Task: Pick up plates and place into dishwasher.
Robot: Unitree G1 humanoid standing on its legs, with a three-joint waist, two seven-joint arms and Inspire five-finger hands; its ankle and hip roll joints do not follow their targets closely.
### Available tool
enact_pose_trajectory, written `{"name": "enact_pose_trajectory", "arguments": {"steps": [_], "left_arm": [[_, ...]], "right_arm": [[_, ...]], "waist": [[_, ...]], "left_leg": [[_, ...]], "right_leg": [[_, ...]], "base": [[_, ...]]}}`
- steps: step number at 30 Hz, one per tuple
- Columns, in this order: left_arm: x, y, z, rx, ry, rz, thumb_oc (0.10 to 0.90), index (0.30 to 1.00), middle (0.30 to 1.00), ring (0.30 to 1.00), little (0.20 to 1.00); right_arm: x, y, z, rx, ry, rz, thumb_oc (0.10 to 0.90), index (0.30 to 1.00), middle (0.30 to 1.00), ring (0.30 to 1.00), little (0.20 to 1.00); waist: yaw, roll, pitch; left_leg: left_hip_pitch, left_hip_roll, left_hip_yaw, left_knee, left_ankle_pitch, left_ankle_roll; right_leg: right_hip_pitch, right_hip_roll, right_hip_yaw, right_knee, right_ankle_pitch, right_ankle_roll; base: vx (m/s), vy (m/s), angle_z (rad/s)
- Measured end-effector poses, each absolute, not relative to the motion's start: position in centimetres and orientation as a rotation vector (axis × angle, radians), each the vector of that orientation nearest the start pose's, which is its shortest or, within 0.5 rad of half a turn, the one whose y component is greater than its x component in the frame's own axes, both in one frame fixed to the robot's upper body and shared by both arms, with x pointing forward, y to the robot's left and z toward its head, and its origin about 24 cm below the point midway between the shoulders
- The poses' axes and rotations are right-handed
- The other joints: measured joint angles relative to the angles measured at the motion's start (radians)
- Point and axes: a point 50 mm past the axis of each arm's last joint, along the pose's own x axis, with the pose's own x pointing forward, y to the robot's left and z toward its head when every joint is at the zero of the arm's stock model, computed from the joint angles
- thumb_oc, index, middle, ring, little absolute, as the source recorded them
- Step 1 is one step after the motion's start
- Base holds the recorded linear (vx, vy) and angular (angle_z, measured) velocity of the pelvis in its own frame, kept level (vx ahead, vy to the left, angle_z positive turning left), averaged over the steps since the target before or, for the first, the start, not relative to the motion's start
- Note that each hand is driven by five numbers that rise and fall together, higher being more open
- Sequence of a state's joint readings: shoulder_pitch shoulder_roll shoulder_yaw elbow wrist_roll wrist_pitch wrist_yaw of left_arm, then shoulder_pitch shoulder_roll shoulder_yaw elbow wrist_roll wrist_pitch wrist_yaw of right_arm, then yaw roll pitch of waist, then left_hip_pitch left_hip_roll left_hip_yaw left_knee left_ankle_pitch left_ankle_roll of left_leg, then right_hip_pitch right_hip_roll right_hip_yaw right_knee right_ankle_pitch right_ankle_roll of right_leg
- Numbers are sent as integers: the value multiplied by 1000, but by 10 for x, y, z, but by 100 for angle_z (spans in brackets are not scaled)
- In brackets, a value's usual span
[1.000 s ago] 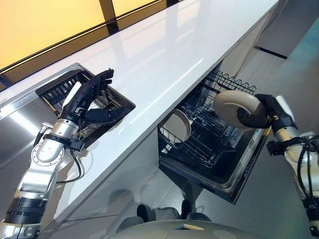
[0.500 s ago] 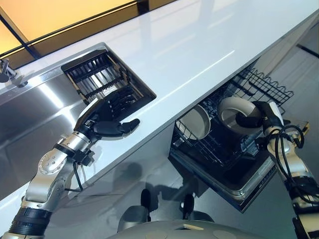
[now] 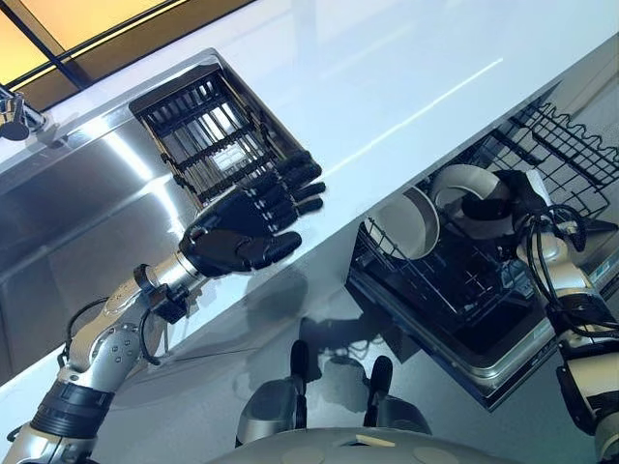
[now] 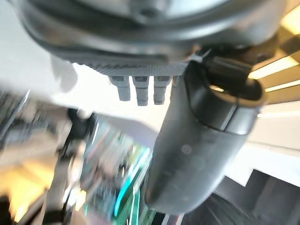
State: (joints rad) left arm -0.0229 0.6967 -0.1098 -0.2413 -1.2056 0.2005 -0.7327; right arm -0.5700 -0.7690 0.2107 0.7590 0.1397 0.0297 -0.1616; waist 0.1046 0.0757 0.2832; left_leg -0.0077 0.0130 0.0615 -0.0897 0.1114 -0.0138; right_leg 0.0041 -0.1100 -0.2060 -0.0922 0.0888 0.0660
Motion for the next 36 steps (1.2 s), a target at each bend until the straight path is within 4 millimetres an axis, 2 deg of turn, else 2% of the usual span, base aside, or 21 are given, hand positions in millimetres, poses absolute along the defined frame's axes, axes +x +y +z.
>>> {"name": "enact_pose_trajectory", "arguments": {"steps": [4, 7, 11, 12, 13, 19, 27, 36], "left_arm": [[218, 157, 116, -630, 48, -1234, 800, 900, 900, 900, 900], [215, 145, 111, -691, 143, -1309, 800, 900, 900, 900, 900], [211, 137, 109, -799, 196, -1353, 800, 900, 900, 900, 900], [209, 135, 108, -820, 215, -1368, 800, 900, 900, 900, 900], [208, 134, 107, -830, 231, -1378, 800, 900, 900, 900, 900], [200, 120, 101, -929, 315, -1438, 800, 900, 900, 900, 900], [196, 115, 96, -959, 354, -1430, 800, 900, 900, 900, 900], [187, 110, 88, -1186, 356, -1339, 800, 900, 900, 900, 900]], "right_arm": [[337, -336, 111, -603, 192, -364, 100, 300, 300, 300, 200], [340, -340, 114, -566, 210, -368, 100, 300, 300, 300, 200], [342, -342, 114, -548, 225, -349, 100, 300, 300, 300, 200], [341, -342, 111, -533, 242, -338, 682, 799, 799, 799, 782], [340, -343, 109, -529, 256, -331, 800, 900, 900, 900, 900], [337, -345, 98, -533, 339, -313, 800, 900, 900, 900, 900], [331, -348, 87, -529, 410, -307, 800, 900, 900, 900, 900], [322, -353, 75, -527, 458, -318, 800, 900, 900, 900, 900]], "waist": [[-7, 9, 5], [-9, 23, 5], [-17, 35, 4], [-21, 36, 3], [-21, 36, 3], [-27, 39, 1], [-41, 48, -8], [-42, 42, -53]], "left_leg": [[3, 0, 6, 0, 0, 0], [9, 1, 12, 0, 0, 0], [17, 2, 13, 0, 0, 0], [25, 3, 13, 0, -1, -1], [32, 3, 14, 0, -2, -1], [48, 2, 21, 0, -4, -1], [73, 2, 29, 0, -8, 1], [76, 3, 28, -1, -9, 1]], "right_leg": [[1, 0, 3, 0, 0, 0], [5, 1, 8, 0, 0, 0], [13, 1, 8, 0, 0, 0], [19, 1, 8, 0, 1, -1], [25, 0, 9, 0, 1, -1], [38, 1, 20, 0, 1, -1], [57, 2, 32, 0, 3, -1], [63, 2, 30, 0, 3, 0]], "base": [[7, 39, -3], [7, 40, -5], [23, 38, -1], [39, 29, -2], [53, 27, -3], [25, 10, -3], [25, 1, -6], [1, -4, 0]]}}
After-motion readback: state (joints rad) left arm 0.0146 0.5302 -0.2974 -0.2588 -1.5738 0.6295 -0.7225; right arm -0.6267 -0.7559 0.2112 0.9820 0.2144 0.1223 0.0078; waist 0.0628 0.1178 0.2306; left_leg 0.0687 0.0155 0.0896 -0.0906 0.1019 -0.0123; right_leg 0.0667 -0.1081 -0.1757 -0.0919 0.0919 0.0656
